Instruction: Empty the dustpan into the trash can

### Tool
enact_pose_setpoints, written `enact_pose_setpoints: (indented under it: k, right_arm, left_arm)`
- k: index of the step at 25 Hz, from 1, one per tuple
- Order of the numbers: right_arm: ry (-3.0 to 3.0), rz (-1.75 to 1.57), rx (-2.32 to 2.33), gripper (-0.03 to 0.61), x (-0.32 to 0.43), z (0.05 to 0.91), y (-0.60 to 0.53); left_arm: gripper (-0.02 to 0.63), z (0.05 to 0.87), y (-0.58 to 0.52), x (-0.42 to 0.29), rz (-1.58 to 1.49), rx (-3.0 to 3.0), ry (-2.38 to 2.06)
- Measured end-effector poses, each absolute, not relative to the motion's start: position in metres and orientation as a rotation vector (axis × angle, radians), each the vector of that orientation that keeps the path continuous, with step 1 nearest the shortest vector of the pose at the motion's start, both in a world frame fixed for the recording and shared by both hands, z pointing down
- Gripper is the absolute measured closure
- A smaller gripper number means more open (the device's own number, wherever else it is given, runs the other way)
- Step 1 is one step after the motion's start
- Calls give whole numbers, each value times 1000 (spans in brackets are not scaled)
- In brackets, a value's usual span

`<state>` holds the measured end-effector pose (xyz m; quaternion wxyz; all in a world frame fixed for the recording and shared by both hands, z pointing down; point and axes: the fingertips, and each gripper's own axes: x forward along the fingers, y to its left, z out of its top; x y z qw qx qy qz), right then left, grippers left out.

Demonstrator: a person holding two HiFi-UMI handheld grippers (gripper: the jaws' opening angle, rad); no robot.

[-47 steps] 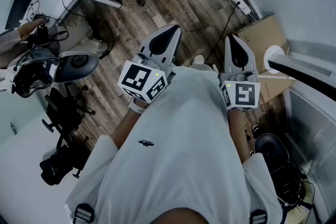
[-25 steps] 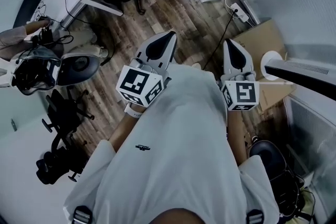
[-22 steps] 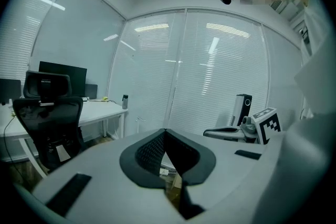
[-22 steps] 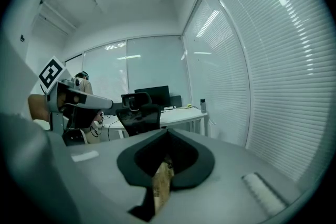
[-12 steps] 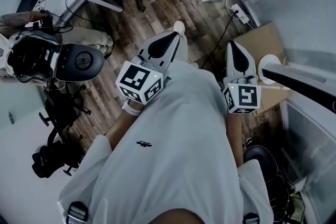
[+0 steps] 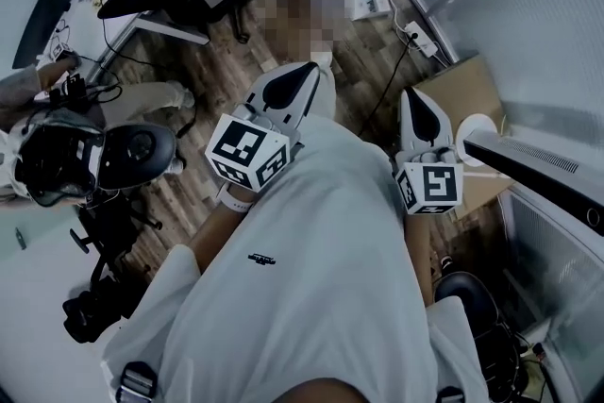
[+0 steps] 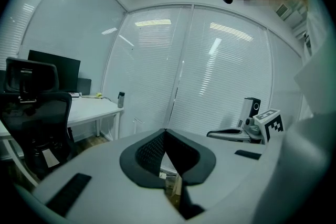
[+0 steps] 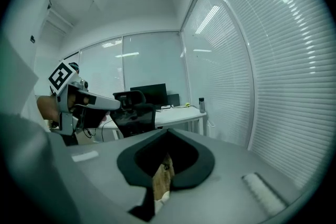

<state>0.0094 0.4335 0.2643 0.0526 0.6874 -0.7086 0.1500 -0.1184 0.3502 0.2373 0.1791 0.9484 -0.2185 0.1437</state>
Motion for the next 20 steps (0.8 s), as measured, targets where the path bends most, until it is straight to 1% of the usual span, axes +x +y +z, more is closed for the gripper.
enact_pose_setpoints:
  k: [6,15,20]
  right_arm:
    - [-2157,478,2061,568,21,271,341]
    - [-2117,483,2040,568,58,264,203]
    - [-2078,506,2085,568,82,261,137]
  left_arm:
    - [607,264,258,-94,439,2634,-576]
    - [607,247,120,-45,396,2686,-491]
    - [607,254,59,-20,424,2667,-432]
